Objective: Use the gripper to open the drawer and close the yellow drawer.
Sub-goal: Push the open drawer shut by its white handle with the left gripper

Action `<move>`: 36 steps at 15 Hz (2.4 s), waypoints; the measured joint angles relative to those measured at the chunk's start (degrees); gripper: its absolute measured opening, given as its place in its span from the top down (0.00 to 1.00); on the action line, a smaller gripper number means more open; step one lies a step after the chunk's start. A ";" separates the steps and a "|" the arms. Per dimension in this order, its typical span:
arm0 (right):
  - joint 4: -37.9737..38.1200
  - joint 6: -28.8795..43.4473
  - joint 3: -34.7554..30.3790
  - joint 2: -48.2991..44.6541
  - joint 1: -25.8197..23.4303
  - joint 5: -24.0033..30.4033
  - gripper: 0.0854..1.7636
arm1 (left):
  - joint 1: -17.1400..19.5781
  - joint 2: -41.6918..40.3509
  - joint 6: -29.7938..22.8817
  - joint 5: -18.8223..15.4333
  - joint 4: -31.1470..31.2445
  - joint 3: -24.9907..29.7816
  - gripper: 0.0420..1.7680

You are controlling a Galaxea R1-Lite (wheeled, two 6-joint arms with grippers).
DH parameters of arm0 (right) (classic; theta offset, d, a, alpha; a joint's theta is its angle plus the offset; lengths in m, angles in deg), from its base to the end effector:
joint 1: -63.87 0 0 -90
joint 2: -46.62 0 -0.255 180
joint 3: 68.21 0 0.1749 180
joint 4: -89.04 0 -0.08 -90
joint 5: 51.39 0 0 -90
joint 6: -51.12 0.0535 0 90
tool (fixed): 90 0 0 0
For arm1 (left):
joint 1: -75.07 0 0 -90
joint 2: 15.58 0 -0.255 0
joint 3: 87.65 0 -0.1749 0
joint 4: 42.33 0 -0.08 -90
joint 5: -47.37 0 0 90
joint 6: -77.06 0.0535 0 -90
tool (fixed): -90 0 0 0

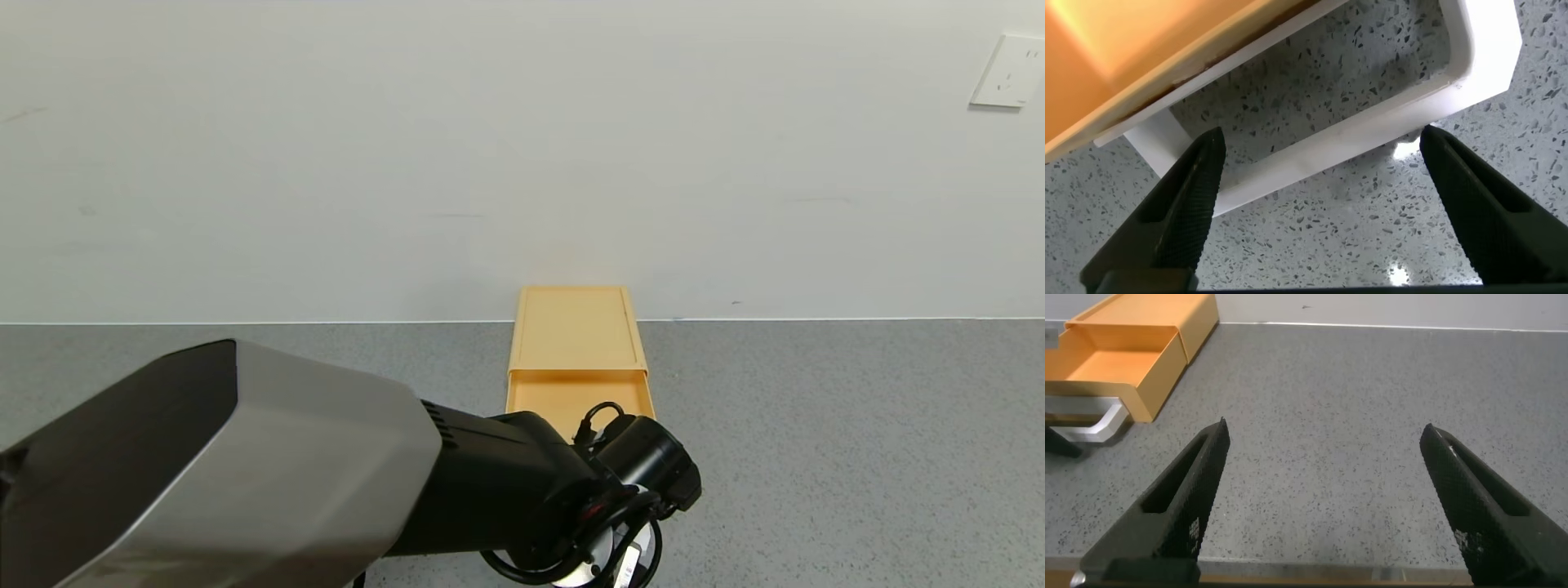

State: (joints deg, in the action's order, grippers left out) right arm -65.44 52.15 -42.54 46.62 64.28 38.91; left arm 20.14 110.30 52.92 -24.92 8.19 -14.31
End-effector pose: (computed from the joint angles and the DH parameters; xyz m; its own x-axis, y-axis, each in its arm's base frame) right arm 0.0361 0.0005 0.0761 0.9999 0.0124 0.0026 -0.0124 0.9998 0.0180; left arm 0.2201 -0.2853 0.0262 0.4385 -0.0952 -0.8937 0.4358 0.8922 0.1188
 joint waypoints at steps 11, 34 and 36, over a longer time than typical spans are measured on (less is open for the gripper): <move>-0.02 0.00 0.00 0.00 0.00 0.02 0.03 | 0.85 1.22 -2.51 0.52 0.60 -2.65 0.03; -0.11 0.01 -0.02 0.00 0.00 0.00 0.03 | 5.01 5.35 0.88 1.71 4.74 -14.14 0.03; -0.11 0.01 -0.05 0.00 0.00 0.00 0.03 | 5.55 6.07 1.38 1.66 4.90 -15.37 0.03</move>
State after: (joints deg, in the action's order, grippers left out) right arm -65.55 52.17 -42.59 46.62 64.28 38.91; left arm 25.68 116.38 54.30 -23.26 13.09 -29.68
